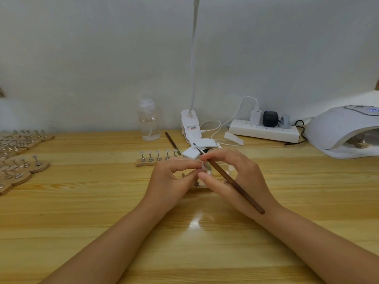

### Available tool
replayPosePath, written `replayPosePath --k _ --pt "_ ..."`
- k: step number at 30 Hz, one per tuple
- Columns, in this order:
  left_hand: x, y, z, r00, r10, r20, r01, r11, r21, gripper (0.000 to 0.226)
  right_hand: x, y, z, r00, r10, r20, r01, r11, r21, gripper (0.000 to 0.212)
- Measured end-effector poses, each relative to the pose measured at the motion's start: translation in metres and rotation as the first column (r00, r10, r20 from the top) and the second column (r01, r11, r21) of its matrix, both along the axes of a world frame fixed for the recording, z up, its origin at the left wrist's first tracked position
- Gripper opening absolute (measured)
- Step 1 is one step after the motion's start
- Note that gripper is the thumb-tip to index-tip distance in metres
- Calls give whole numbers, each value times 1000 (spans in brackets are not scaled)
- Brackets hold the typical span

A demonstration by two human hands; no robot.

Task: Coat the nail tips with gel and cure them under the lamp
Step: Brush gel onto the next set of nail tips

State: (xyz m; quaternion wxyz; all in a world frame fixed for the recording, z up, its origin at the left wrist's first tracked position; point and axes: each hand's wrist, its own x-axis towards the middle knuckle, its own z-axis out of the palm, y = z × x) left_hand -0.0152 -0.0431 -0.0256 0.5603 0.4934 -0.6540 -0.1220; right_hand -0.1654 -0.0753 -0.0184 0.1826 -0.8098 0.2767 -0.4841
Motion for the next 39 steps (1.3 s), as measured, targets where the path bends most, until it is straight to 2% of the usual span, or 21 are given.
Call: replayPosePath --k 4,12,17,21,27,39 --pt "-1 0 1 998 -32 56 33 999 -25 26 0 -1 -1 1000 -2 3 3 998 -58 26" --pt "-2 3 3 998 -64 11 63 997 36 16 -2 -6 -4 1000 -7 23 9 995 -100 19" --pt "0 -2 -1 994 6 105 -21 989 146 44 -9 -13 -3 996 -28 84 30 999 -15 19" --pt "2 -5 -6 987 11 159 -47 973 225 56 -18 -20 -2 999 -49 -16 48 996 -80 19" --pt "6 -7 -10 994 6 113 -41 949 313 56 -26 -26 -2 992 -35 -122 23 995 -92 19" --pt "7 -6 -9 993 -5 117 -32 951 307 48 -28 -29 -5 979 -15 -203 -25 981 -190 20"
